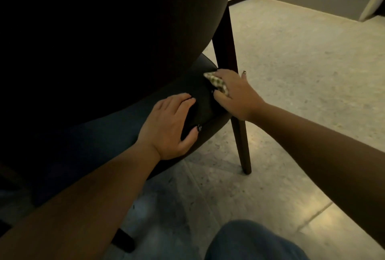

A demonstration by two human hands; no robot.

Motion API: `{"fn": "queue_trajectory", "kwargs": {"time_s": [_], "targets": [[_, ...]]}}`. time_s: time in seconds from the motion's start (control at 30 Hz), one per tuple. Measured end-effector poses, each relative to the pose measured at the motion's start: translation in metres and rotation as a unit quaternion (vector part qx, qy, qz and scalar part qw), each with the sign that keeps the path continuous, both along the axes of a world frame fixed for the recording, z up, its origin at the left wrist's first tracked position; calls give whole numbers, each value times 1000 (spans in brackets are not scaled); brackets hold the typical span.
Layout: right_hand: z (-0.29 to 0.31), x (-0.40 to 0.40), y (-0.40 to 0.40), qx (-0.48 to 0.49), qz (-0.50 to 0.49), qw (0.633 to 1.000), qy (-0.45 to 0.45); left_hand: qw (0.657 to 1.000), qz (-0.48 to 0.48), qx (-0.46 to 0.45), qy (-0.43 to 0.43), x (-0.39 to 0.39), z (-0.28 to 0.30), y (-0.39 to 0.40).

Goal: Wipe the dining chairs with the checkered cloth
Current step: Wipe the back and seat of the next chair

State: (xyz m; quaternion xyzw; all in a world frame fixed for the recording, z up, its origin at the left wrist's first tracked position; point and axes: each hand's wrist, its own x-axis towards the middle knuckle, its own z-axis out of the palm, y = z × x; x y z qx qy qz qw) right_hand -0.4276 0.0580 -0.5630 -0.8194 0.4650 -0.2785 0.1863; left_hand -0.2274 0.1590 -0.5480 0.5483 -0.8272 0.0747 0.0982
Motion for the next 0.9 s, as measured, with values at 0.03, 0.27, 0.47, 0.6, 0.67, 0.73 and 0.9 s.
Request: {"fn": "queue_trajectory", "kwargs": {"time_s": [0.03, 0.27, 0.47, 0.6, 0.67, 0.73, 0.9], "targets": [[-4, 0, 1, -3, -16, 1000, -2, 1000, 7, -2, -7, -2, 1, 1], [-9, 30, 8, -33, -133, 987, -85, 997, 15, 51, -61, 58, 4, 46], [-21, 111, 91, -87, -67, 993, 38, 986, 146, 63, -50, 146, -3, 96], [-25, 154, 139, -98, 51, 994, 26, 987, 152, 43, 6, 145, -5, 96], [-18, 127, 114, -74, 41, 996, 10, 989, 144, 37, 8, 147, -6, 96], [-14, 85, 78, -50, -81, 995, -32, 989, 145, 31, 3, 147, -7, 96], [-13, 76, 66, -17, -231, 970, -73, 989, 145, 26, -10, 147, -7, 95]]}}
